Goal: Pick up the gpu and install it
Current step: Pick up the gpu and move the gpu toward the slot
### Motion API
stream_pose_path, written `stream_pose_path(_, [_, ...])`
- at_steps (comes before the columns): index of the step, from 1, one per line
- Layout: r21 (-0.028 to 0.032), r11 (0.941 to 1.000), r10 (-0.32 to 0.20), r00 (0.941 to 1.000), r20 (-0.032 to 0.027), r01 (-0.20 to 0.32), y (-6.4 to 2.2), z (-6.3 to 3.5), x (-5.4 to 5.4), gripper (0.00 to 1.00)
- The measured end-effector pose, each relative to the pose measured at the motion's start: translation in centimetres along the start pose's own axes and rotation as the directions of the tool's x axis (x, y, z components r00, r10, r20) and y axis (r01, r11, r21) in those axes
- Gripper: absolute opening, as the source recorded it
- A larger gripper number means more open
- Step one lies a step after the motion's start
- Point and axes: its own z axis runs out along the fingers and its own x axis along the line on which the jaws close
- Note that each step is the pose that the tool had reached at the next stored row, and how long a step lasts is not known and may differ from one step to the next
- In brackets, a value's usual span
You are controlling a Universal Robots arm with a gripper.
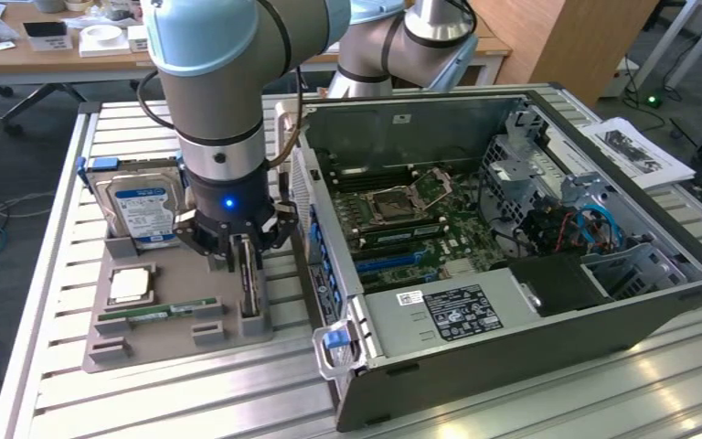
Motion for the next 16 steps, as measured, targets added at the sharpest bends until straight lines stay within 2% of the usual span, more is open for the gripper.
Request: stream_pose_path(16, [0.0, 1.0, 0.0, 1.0, -0.0001, 0.0, 0.01, 0.0, -0.1, 0.41])
